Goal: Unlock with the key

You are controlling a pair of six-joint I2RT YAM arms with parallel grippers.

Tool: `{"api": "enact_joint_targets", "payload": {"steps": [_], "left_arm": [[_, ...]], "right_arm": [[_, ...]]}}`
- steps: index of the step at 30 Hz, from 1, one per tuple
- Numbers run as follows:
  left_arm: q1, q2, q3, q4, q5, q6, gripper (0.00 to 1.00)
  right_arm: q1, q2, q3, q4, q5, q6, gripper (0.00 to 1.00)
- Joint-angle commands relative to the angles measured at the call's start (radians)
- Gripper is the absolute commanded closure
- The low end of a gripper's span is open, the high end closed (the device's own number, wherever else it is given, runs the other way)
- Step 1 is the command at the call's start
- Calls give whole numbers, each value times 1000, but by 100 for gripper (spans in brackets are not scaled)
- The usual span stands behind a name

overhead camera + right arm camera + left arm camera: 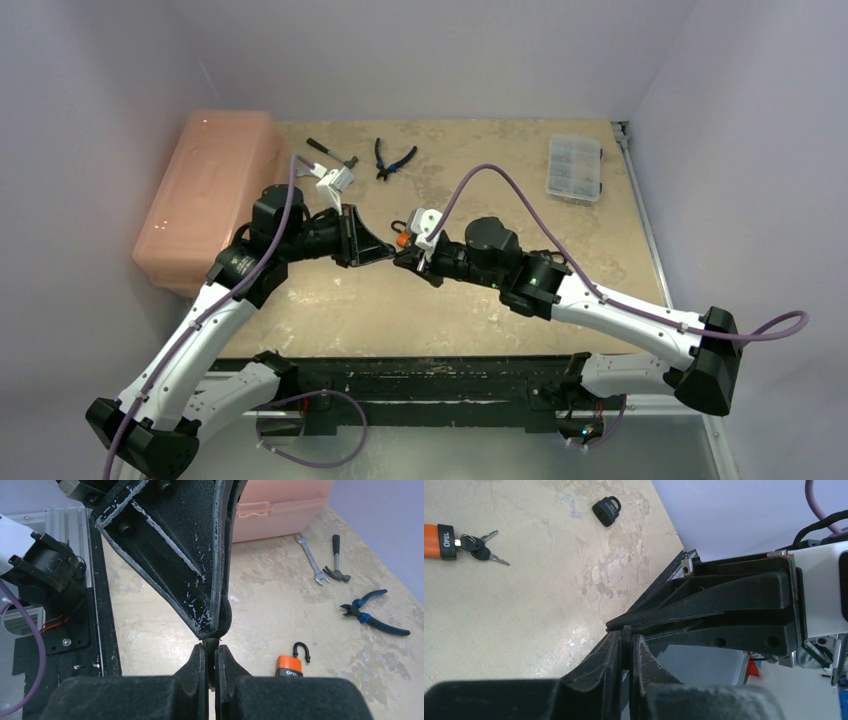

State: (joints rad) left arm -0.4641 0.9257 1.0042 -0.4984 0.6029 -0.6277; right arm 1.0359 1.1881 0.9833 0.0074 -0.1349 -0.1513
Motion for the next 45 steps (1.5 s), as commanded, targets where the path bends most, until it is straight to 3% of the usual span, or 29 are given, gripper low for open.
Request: {"api": "enact_joint_targets", "payload": {"steps": [1, 2, 3, 8, 13, 17, 20, 21, 23, 30, 36, 45], "left_arm": [[-1, 5, 1, 50, 13, 0, 100], [-1, 6, -3, 50, 7, -1, 100], [-1, 4, -6, 51, -11, -3, 100], [-1, -30, -19, 35, -132, 22, 100], [-1, -56, -42, -11, -268, 96, 100], [-1, -76, -81, -22, -355, 157, 100], [-1, -93, -120, -11, -406, 194, 100], [-1, -99, -140, -4, -421, 201, 100], [-1, -109, -170, 7, -444, 210, 100], [-1, -150, -233, 25, -494, 223, 100], [-1, -158, -237, 28, -511, 232, 100], [-1, -157, -239, 29, -503, 234, 100]], "right_arm": [[-2, -21, 40, 20, -14, -5, 100], [-2, -20, 41, 19, -3, 3, 100], [-2, -19, 43, 18, 13, 13, 92], [-2, -18, 33, 23, 150, 105, 33], [-4, -86, -37, 36, 510, 375, 16], [-70, -94, -35, -168, 717, 690, 3], [-271, -70, -42, -302, 538, 923, 1], [-348, -54, -45, -333, 434, 970, 1], [-453, -12, -35, -403, 371, 1012, 1], [-573, 208, 88, -769, 536, 1204, 1], [-723, 300, 64, -802, 472, 1243, 1], [-830, 357, 68, -816, 490, 1252, 1]]}}
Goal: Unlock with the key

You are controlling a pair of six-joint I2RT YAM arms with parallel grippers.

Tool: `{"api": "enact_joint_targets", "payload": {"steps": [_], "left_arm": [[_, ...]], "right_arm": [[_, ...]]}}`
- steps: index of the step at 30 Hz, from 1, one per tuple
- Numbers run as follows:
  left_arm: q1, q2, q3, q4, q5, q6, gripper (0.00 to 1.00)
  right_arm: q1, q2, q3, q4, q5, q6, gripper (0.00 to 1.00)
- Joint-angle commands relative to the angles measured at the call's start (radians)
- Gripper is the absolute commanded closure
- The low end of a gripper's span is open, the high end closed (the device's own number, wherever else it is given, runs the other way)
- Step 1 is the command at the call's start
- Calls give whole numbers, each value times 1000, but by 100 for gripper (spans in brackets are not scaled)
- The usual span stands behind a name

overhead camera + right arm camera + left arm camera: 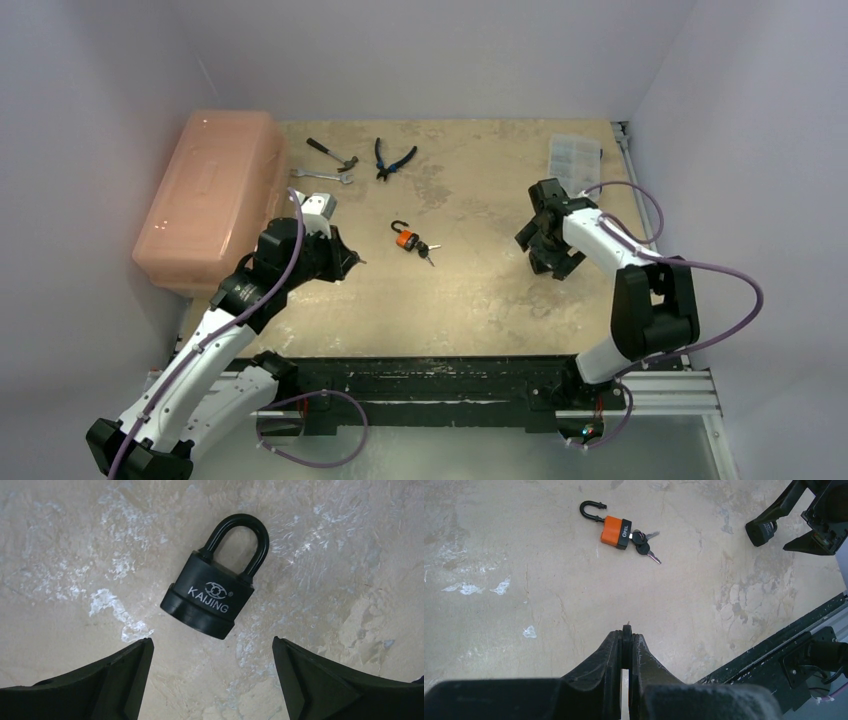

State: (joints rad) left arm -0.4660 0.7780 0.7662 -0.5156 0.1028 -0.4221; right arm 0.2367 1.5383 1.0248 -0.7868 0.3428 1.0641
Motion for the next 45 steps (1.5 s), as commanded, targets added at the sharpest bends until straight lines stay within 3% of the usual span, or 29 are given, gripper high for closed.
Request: {"api": "enact_joint_targets", "payload": {"steps": [1, 23, 25, 30, 32, 34, 37, 45], "left_arm": [[1, -8, -1, 47, -2, 29, 100], [1, -13, -3, 45, -3, 28, 100], [1, -13, -3, 45, -4, 28, 100], [1, -12, -4, 45, -4, 29, 100], [1, -12, -4, 45, -5, 29, 100], [1, -12, -4, 45, -7, 28, 100], [1, -11, -3, 45, -5, 28, 100], [1, -12, -2, 46, -8, 29, 100]], "right_arm": [[-40, 14, 29, -17, 6, 35, 1], [-86, 170, 67, 41, 50, 65, 1], [-86, 169, 65, 40, 66, 69, 6], [-86, 206, 65, 24, 102, 57, 37], [-84, 211, 64, 23, 122, 39, 42], [-83, 196, 51, 51, 105, -11, 56], [-60, 146, 40, 76, 94, -78, 68], [233, 38, 113, 41, 166, -258, 89]]}}
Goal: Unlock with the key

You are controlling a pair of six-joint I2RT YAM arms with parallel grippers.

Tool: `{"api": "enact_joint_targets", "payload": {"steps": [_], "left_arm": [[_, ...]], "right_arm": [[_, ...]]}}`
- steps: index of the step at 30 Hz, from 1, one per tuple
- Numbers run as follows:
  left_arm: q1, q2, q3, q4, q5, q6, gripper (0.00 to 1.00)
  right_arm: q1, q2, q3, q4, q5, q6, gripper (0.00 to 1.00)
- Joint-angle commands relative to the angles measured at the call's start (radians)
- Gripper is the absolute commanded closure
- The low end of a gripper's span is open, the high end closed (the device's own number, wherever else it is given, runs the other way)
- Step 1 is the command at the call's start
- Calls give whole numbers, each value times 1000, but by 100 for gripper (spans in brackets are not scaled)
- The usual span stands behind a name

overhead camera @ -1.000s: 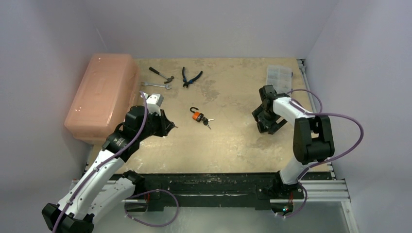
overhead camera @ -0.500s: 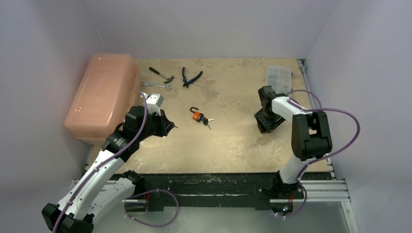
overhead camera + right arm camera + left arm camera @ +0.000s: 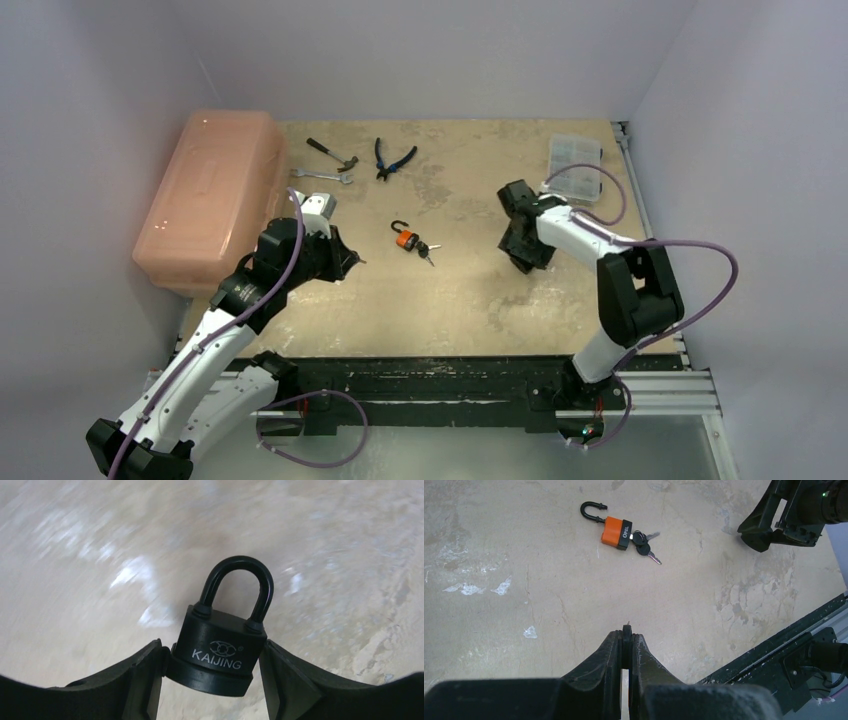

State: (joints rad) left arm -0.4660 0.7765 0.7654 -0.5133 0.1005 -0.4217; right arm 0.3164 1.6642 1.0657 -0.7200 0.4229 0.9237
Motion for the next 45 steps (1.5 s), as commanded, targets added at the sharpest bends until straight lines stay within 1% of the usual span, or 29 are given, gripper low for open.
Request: {"api": "enact_joint_targets", "payload": {"steps": [1, 2, 5, 8, 10, 13, 16, 21, 25, 27, 28, 29, 30, 32, 34, 36, 37, 39, 41, 43, 45], "left_arm": [[1, -12, -1, 42, -7, 28, 100], [1, -12, -2, 41, -7, 29, 100], [1, -14, -2, 41, -8, 29, 100], [1, -16, -1, 40, -11, 27, 100], [1, -19, -3, 40, -14, 27, 100], [1, -20, -3, 41, -15, 26, 100], [1, -17, -3, 39, -15, 27, 100], [1, -18, -3, 39, -16, 26, 100], [1, -22, -3, 39, -18, 26, 100], [1, -23, -3, 39, -20, 24, 100], [1, -23, -3, 38, -21, 24, 100], [1, -23, -3, 38, -21, 24, 100], [1, -25, -3, 38, -21, 23, 100], [1, -25, -3, 38, -22, 24, 100], [1, -25, -3, 39, -22, 24, 100], [1, -25, -3, 39, -22, 25, 100], [1, -24, -3, 39, -22, 26, 100], [1, -27, -3, 40, -19, 27, 100], [1, -35, -3, 42, -16, 27, 100], [1, -49, -2, 44, -15, 26, 100], [1, -76, -4, 52, -10, 24, 100]], "right_arm": [[201, -87, 96, -29, 117, -158, 90], [244, -77, 132, -64, 160, -172, 91], [353, -2, 251, -268, 285, -171, 91], [425, 117, 356, -511, 466, -70, 93], [443, 210, 413, -653, 536, 21, 92], [460, 254, 407, -655, 562, -4, 93], [468, 253, 404, -659, 541, 2, 93], [474, 261, 434, -652, 513, -40, 94], [474, 239, 422, -558, 424, -167, 94], [474, 247, 428, -554, 401, -168, 94], [474, 237, 430, -541, 377, -162, 96], [474, 207, 424, -495, 332, -169, 99], [475, 153, 394, -401, 258, -206, 99], [473, -11, 299, -167, 53, -267, 99], [471, -186, 199, 62, -74, -262, 97], [468, -310, 127, 227, -159, -228, 97], [467, -357, 100, 289, -184, -193, 100], [467, -434, 46, 414, -223, -97, 100], [467, -508, -38, 578, -260, 4, 100], [467, -586, -116, 683, -237, 135, 100], [467, -650, -220, 845, -219, 280, 100]]}}
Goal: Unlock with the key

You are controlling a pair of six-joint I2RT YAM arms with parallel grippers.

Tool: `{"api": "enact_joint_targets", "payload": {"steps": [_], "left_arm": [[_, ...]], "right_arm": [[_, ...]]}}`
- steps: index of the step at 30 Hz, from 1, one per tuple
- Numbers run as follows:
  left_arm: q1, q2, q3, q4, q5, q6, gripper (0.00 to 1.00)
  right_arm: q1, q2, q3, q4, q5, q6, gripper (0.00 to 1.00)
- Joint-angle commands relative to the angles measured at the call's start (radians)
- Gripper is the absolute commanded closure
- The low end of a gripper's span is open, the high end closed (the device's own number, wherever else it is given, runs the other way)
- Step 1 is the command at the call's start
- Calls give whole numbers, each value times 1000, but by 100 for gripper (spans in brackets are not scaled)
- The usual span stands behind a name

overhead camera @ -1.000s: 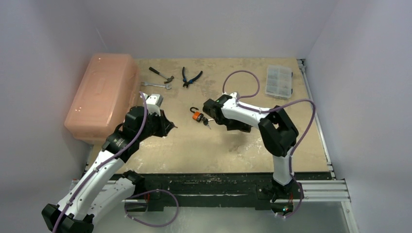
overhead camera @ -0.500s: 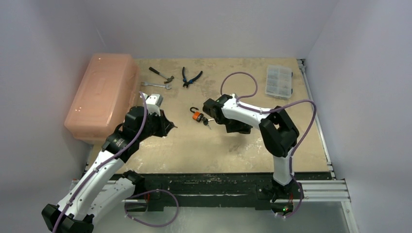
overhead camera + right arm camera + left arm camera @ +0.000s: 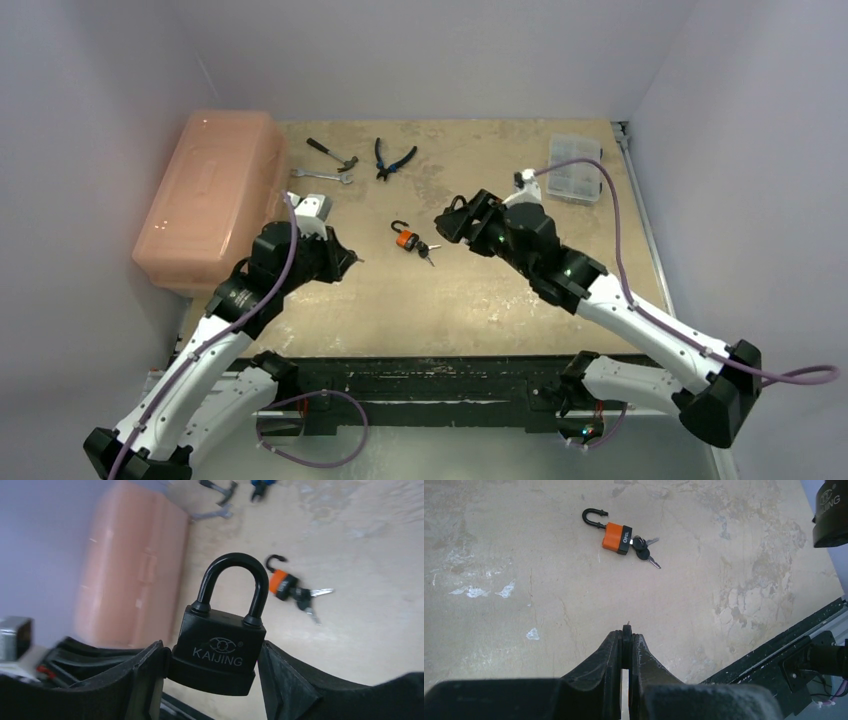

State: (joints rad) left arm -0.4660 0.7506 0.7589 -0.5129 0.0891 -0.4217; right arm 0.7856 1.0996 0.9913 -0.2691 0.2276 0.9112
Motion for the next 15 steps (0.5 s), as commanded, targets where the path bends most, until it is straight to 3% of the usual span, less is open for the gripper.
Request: {"api": "enact_joint_targets", "payload": {"steps": [1, 4, 15], "left_arm": [[1, -65, 1, 58, 6, 22, 100], [1, -109, -4, 77, 16, 11, 100], [1, -253, -53, 289, 158, -178, 100]], "right_arm": [[-2, -114, -205, 488, 13, 368, 100], [-2, -151, -316, 673, 39, 530, 100], [-2, -190, -292, 642, 8, 708, 100]]}}
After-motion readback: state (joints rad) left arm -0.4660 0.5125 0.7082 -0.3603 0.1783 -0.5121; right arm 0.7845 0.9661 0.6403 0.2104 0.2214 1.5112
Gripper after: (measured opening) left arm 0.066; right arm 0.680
